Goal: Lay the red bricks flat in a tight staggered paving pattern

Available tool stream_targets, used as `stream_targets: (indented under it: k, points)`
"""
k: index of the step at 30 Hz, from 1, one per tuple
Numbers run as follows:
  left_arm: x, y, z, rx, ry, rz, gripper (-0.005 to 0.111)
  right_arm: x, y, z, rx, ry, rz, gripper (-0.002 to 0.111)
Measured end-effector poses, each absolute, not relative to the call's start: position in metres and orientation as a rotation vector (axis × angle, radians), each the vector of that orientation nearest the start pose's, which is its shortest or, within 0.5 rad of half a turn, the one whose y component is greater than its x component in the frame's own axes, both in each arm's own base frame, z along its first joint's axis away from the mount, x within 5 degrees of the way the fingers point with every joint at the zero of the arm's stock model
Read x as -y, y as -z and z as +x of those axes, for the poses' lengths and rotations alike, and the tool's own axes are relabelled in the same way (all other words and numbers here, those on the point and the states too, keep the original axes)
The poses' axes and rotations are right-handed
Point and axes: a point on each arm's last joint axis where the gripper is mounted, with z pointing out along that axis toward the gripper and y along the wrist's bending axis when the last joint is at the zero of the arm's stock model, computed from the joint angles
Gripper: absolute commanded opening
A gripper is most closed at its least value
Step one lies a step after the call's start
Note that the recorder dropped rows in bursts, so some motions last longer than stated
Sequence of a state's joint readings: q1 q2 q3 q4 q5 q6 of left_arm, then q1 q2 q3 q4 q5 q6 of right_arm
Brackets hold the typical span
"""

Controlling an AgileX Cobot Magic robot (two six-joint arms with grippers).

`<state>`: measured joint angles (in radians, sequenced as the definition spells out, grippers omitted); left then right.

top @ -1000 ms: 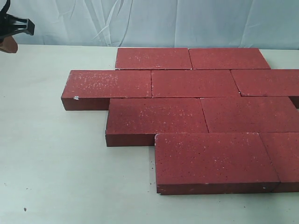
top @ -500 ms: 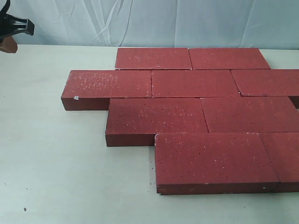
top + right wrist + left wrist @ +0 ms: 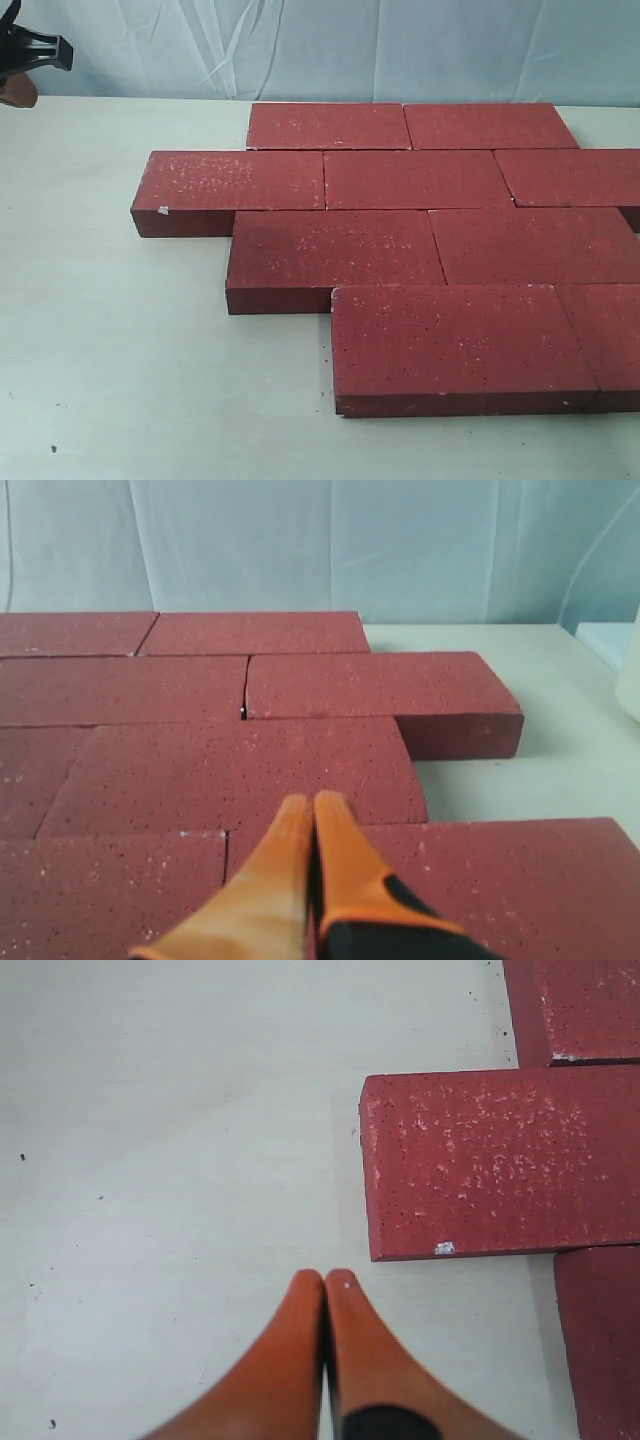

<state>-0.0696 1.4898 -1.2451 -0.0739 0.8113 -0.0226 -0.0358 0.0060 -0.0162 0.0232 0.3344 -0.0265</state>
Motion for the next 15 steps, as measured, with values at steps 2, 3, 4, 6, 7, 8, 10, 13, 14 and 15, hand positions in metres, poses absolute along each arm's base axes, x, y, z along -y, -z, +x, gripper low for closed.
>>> stream_targets:
  k: [2, 3, 4, 6, 7, 8, 10, 13, 14, 15]
  points:
    - [0.0270, -0.3153, 0.3170, -2.540, 0.124, 0.016, 0.000, 0.0012, -0.1851, 0.0539, -1.817, 0.022, 0.023, -0.001]
    - [0.0270, -0.3153, 0.3170, -2.540, 0.124, 0.016, 0.000, 0.0012, -0.1845, 0.0539, -1.818, 0.022, 0.023, -0.001]
    - [0.0270, -0.3153, 0.3170, -2.540, 0.124, 0.016, 0.000, 0.0012, -0.1845, 0.0540, -1.816, 0.022, 0.023, -0.001]
    - [0.0270, -0.3153, 0.3170, -2.540, 0.124, 0.016, 0.000, 0.0013, -0.1841, 0.0541, -1.816, 0.022, 0.023, -0.001]
    - [0.0270, -0.3153, 0.3170, -2.540, 0.124, 0.016, 0.000, 0.0013, -0.1841, 0.0541, -1.816, 0.022, 0.023, -0.001]
    - [0.0270, -0.3153, 0.3170, -2.540, 0.124, 0.016, 0.000, 0.0013, -0.1840, 0.0541, -1.816, 0.022, 0.023, -0.001]
    - [0.0270, -0.3153, 0.3170, -2.540, 0.124, 0.016, 0.000, 0.0013, -0.1840, 0.0541, -1.816, 0.022, 0.023, -0.001]
    - [0.0270, -0.3153, 0.3170, -2.540, 0.124, 0.016, 0.000, 0.0013, -0.1840, 0.0541, -1.816, 0.022, 0.023, -0.001]
    - [0.0270, -0.3153, 0.3170, -2.540, 0.124, 0.016, 0.000, 0.0013, -0.1840, 0.0541, -1.816, 0.022, 0.023, -0.001]
    - [0.0270, -0.3153, 0.3170, -2.540, 0.124, 0.016, 0.000, 0.0013, -0.1840, 0.0541, -1.816, 0.022, 0.023, -0.001]
